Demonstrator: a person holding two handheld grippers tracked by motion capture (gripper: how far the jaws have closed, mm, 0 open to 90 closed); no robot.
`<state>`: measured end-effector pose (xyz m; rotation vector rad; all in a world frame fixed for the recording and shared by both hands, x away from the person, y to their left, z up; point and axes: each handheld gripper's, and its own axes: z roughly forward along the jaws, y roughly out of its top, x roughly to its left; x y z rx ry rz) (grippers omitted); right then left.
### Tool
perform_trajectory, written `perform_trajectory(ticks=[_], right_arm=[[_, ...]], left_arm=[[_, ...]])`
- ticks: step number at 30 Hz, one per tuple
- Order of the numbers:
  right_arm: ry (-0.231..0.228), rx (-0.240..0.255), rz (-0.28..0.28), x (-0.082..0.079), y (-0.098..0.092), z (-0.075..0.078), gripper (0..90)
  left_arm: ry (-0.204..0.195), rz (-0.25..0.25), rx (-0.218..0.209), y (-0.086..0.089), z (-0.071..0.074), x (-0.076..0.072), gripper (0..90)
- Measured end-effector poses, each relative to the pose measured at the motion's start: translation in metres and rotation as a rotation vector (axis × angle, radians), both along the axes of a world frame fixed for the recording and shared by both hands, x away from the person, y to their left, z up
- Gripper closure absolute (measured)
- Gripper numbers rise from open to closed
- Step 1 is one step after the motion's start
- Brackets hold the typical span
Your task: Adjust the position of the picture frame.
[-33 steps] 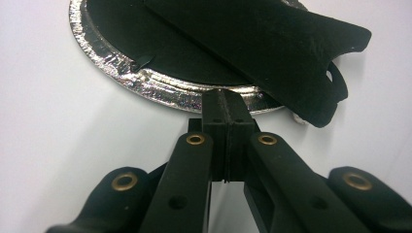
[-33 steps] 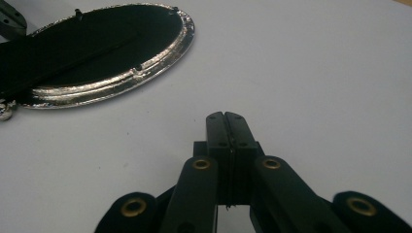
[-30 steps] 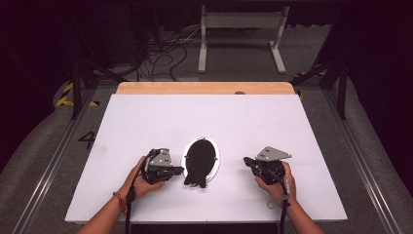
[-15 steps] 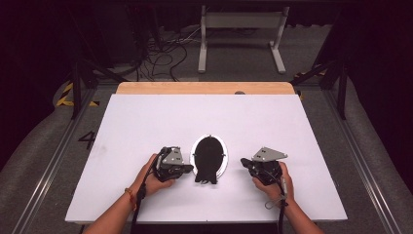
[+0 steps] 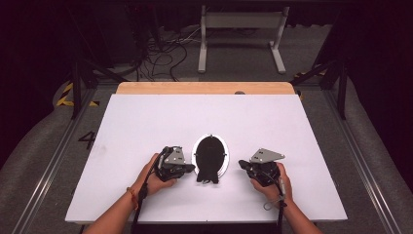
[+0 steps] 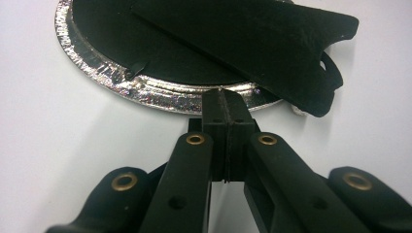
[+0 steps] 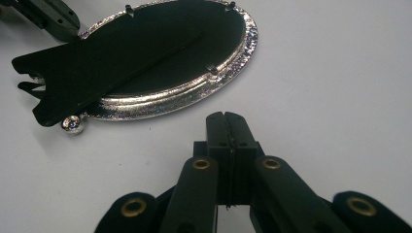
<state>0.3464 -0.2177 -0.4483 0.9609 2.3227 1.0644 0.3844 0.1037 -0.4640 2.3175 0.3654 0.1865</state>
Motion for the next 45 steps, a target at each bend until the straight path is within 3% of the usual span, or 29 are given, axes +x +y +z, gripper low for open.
perform_trajectory(ticks=[7, 17, 30, 34, 37, 38, 45], right_arm=[[0.003, 0.001, 0.002, 0.0, -0.001, -0.001, 90.0], [0.004, -0.006, 0.016, -0.001, 0.001, -0.001, 90.0], [0.011, -0.013, 0.023, -0.001, 0.003, -0.003, 90.0], [0.013, -0.012, 0.02, -0.001, 0.002, -0.003, 90.0], [0.015, -0.011, 0.022, -0.001, 0.001, -0.003, 90.0], [0.016, -0.012, 0.024, 0.0, 0.001, -0.004, 90.0], [0.02, -0.016, 0.027, -0.001, 0.003, -0.004, 90.0]], left_arm=[[0.01, -0.001, -0.003, -0.001, 0.0, 0.0, 90.0], [-0.012, -0.011, 0.009, -0.011, 0.001, 0.002, 90.0], [-0.008, -0.041, -0.001, -0.019, 0.0, -0.004, 90.0], [-0.023, -0.038, 0.014, -0.022, 0.001, -0.006, 90.0], [-0.01, -0.054, 0.002, -0.024, 0.001, -0.007, 90.0], [-0.024, -0.052, 0.012, -0.025, 0.001, -0.009, 90.0], [-0.021, -0.047, 0.006, -0.027, 0.0, -0.009, 90.0]])
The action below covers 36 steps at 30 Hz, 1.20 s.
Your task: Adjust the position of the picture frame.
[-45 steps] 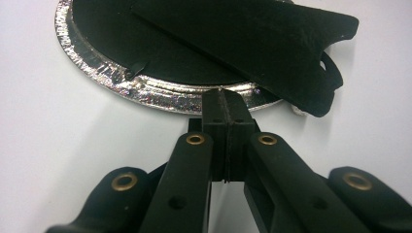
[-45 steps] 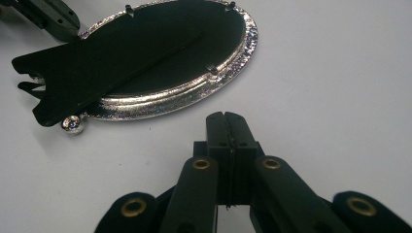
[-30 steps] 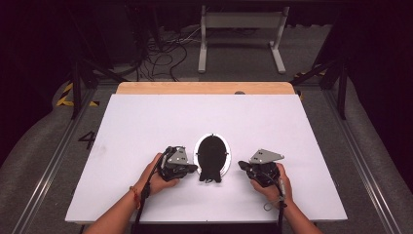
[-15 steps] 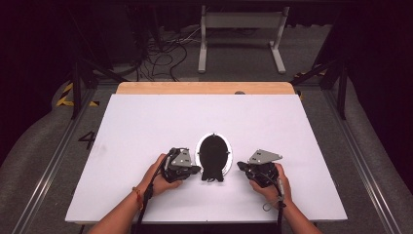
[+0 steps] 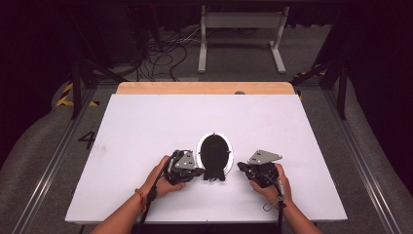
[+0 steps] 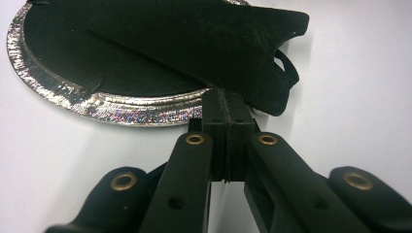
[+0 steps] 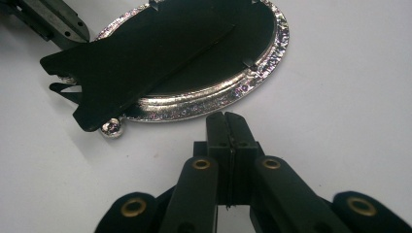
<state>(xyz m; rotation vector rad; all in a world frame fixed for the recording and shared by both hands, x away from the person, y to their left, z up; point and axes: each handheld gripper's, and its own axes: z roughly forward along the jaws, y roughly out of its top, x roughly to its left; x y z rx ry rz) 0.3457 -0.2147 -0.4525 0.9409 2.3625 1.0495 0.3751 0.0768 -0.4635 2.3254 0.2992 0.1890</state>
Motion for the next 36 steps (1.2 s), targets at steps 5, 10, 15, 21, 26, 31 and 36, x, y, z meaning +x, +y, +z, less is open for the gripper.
perform_trajectory(ticks=[5, 10, 15, 21, 26, 31, 36], right_arm=[[0.001, 0.001, 0.001, 0.0, 0.001, 0.0, 90.0], [-0.002, 0.009, 0.006, -0.001, -0.001, 0.002, 90.0], [0.002, 0.048, 0.013, -0.002, -0.008, 0.008, 90.0], [-0.006, 0.062, 0.012, -0.003, -0.012, 0.012, 90.0], [-0.008, 0.067, 0.011, -0.004, -0.013, 0.014, 90.0], [0.0, 0.069, 0.016, -0.004, -0.012, 0.014, 90.0], [0.007, 0.072, 0.027, -0.005, -0.012, 0.015, 90.0]], left_arm=[[0.003, -0.005, -0.003, 0.0, 0.0, 0.001, 90.0], [0.0, 0.007, -0.007, 0.006, 0.003, 0.001, 89.4], [-0.037, 0.048, -0.053, 0.029, 0.013, -0.005, 89.5], [-0.087, 0.127, -0.079, 0.067, 0.024, -0.009, 87.3], [-0.118, 0.19, -0.106, 0.096, 0.029, -0.014, 86.3], [-0.136, 0.236, -0.097, 0.116, 0.027, -0.02, 82.3], [-0.137, 0.267, -0.115, 0.126, 0.023, -0.03, 79.1]])
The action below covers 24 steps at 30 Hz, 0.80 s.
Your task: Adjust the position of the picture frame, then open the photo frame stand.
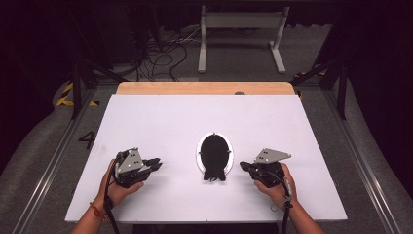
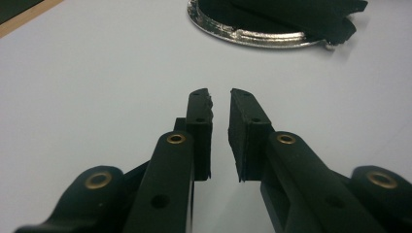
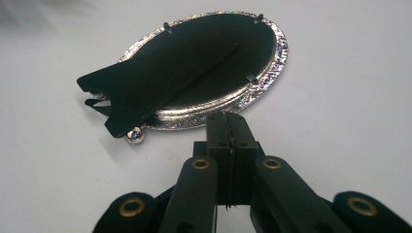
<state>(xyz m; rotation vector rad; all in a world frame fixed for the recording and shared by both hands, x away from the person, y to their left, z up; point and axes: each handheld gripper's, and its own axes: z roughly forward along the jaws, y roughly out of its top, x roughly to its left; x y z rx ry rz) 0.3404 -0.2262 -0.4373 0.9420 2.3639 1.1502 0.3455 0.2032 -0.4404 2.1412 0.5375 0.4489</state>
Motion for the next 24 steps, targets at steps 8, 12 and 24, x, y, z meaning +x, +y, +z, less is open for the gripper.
perform_trajectory(ticks=[8, 12, 24], right_arm=[[0.015, 0.0, 0.019, 0.0, 0.001, 0.001, 88.8], [0.034, -0.002, 0.04, 0.0, 0.002, 0.001, 88.0], [0.088, 0.0, 0.069, 0.0, 0.005, -0.002, 83.6]], left_arm=[[0.001, 0.027, 0.02, 0.005, -0.006, -0.007, 67.3], [0.013, 0.06, 0.003, 0.011, -0.008, -0.006, 58.2], [0.026, 0.132, -0.017, 0.011, -0.013, 0.001, 35.4]])
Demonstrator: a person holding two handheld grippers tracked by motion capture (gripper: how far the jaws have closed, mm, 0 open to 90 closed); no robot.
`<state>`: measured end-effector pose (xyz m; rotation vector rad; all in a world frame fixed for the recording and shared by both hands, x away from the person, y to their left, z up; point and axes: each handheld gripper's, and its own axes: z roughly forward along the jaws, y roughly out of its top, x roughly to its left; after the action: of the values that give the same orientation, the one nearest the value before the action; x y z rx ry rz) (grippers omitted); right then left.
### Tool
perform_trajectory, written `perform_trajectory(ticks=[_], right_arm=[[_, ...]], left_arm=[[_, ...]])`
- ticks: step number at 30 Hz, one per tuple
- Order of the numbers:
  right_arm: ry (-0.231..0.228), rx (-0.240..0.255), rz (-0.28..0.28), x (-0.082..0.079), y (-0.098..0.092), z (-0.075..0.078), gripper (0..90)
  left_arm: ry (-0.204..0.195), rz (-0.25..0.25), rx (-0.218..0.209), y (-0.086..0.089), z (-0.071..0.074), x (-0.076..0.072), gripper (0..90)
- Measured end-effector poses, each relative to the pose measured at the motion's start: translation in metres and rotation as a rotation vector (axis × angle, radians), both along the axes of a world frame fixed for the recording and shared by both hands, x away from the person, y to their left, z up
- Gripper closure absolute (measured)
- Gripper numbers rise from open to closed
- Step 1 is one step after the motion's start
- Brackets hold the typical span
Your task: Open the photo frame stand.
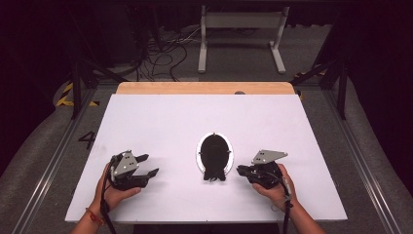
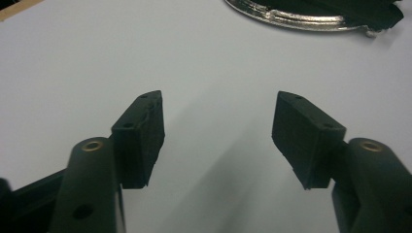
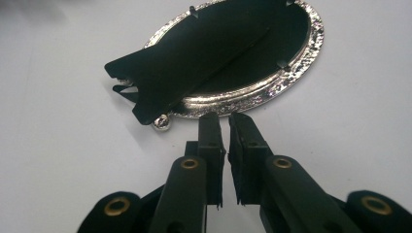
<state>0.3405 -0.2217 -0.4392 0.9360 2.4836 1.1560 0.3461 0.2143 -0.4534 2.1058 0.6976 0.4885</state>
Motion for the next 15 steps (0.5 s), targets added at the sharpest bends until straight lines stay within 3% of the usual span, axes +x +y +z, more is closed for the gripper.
perform_trajectory(ticks=[11, 15], right_arm=[[0.076, -0.041, 0.101, -0.006, 0.019, -0.007, 77.7], [0.092, -0.062, 0.13, -0.007, 0.025, -0.008, 74.4]], left_arm=[[0.025, 0.04, -0.002, -0.001, -0.002, 0.005, 18.5], [0.032, 0.048, 0.005, -0.001, -0.004, 0.006, 16.4]])
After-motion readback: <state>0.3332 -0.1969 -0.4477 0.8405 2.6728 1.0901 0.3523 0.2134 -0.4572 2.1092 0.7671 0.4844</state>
